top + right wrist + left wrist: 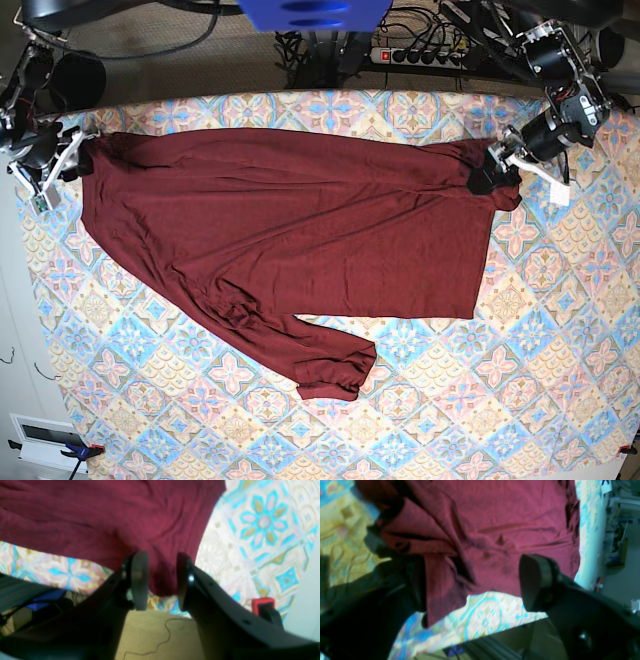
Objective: Layout the t-shirt on the table in an organized manner, then fold the t-shirt properly
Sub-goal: 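Move both grippers along the shirt's sides toward the hem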
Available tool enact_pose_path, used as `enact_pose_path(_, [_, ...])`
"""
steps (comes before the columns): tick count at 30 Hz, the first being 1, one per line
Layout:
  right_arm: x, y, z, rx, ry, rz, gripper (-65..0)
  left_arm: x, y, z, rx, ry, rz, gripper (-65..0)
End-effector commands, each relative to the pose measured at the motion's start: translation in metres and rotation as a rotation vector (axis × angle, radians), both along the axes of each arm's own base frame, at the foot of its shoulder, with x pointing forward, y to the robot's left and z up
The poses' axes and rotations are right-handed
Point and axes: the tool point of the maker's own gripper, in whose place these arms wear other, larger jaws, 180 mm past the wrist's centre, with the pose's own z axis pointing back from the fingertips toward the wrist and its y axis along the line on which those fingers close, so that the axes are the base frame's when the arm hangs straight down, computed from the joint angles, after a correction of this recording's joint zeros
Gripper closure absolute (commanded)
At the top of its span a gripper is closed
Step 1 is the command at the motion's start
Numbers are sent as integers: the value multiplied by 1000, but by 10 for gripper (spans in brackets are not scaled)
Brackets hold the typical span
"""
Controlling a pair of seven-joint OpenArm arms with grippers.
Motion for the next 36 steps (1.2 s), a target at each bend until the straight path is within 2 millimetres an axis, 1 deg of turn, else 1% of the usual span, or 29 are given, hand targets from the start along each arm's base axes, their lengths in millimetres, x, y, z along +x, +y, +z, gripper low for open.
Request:
enact_pose_path(1, [7,-7,12,-26,-32,10,-180,2,4,9,12,-29,-1,-511])
enact_pose_path(3, [7,-7,12,-26,-32,10,-180,-3,5,6,13,-16,-2,-507])
enact_pose_path(7, [7,-8,13,-27,-34,7,-180,-12,22,9,53,3,-19,-506])
enact_pose_path(8, [7,-8,13,-28,-36,6,-180,-14,27,12,59,2,-15,-506])
enact_pose_path(10, [7,-8,13,-28,-36,6,-180,-12,47,22,83,-23,22,-506])
enact_pose_path(11, [7,-9,14,-30,-37,5,-180,-10,54,27,93,-37,39,-506])
enact_pose_path(13, [7,-9,14,-30,-37,5,-179,3,65,40,105,-86,73,-506])
enact_pose_path(15, [8,-8,14,-28,-37,9,-179,19,69,52,106,-137,88,-506])
enact_pose_path(16, [14,-8,17,-29,-54,10,-179,27,69,58,106,-160,90,-506])
enact_pose_path(18, [35,-8,31,-38,-112,10,-179,46,69,72,102,-216,94,-506])
enact_pose_path(20, [48,-11,37,-81,-128,14,-179,63,67,80,118,-249,93,-506])
enact_pose_path(22, [64,-13,41,-151,-129,32,-179,85,57,85,150,-266,61,-506])
enact_pose_path(24, [82,-15,50,-226,-142,47,-179,104,45,80,145,-256,45,-506])
enact_pose_path(26, [94,-16,55,-274,-145,58,-178,120,37,73,133,-235,36,-506])
enact_pose_path(28, [100,-20,52,-306,-121,57,-177,139,26,65,122,-215,17,-506])
enact_pose_path(31, [111,-28,51,-313,-110,32,-177,164,13,59,138,-223,1,-497])
enact_pose_path(32, [116,-29,51,-305,-111,26,-177,172,10,60,151,-233,-4,-490])
enact_pose_path(34, [123,-29,47,-278,-108,21,-177,186,6,60,182,-250,-8,-472])
enact_pose_path(36, [130,-24,40,-251,-113,33,-177,197,6,56,202,-249,0,-455])
